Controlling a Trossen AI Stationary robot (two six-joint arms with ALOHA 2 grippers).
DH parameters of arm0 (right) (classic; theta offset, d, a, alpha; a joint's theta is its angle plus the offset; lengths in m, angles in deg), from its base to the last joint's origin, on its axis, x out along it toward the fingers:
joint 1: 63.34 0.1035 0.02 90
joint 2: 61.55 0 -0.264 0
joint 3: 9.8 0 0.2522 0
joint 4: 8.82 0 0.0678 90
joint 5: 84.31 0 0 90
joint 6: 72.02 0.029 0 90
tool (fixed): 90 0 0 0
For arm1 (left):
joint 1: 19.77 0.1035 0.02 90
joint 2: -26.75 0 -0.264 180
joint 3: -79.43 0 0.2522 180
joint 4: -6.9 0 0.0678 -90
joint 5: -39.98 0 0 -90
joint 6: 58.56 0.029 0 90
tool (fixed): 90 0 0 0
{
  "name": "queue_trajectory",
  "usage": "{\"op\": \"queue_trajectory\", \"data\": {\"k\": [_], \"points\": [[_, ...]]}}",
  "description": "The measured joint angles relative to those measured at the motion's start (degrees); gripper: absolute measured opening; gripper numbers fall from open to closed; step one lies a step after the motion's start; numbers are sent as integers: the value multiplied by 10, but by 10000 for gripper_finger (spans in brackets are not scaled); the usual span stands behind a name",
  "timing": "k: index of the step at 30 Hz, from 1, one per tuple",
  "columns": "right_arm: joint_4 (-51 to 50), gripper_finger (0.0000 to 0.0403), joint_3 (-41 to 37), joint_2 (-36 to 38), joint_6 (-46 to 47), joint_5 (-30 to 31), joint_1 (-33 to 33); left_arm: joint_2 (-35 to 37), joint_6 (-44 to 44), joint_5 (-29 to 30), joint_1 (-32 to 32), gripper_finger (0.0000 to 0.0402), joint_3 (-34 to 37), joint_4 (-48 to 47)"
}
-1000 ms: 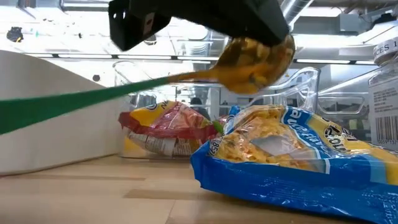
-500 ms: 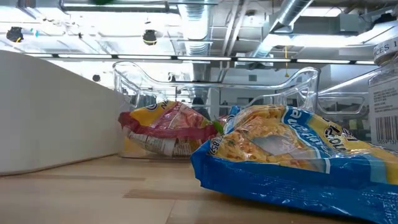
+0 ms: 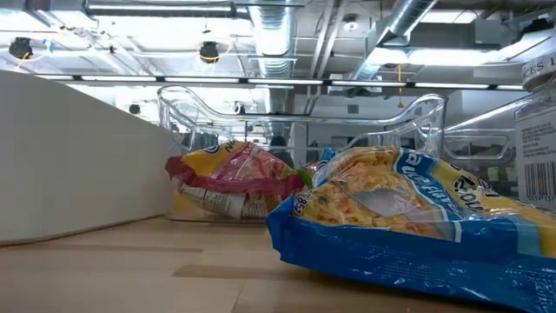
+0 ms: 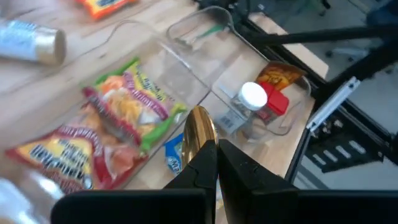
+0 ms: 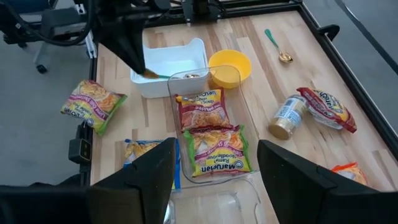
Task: Pick & Place Food Item
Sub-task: Put the green spoon into the white bin
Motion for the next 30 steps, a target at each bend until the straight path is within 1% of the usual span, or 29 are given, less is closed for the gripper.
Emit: {"op": "queue_trajectory", "data": {"k": [10, 14, 16, 23, 27, 30], "points": [[0, 220, 0, 0, 4, 3, 4, 0, -214, 23, -31, 0, 0, -132], [3, 220, 0, 0, 5, 4, 4, 0, -297, 14, -39, 0, 0, -197], [3, 220, 0, 0, 5, 3, 4, 0, -329, 4, -40, 0, 6, -213], [5, 220, 0, 0, 5, 3, 4, 0, -410, -12, -39, 0, 57, -213], [5, 220, 0, 0, 5, 3, 4, 0, -434, -17, -34, 0, 88, -216], [5, 220, 0, 0, 5, 3, 4, -1, -438, -32, -27, 0, 100, -224]]}}
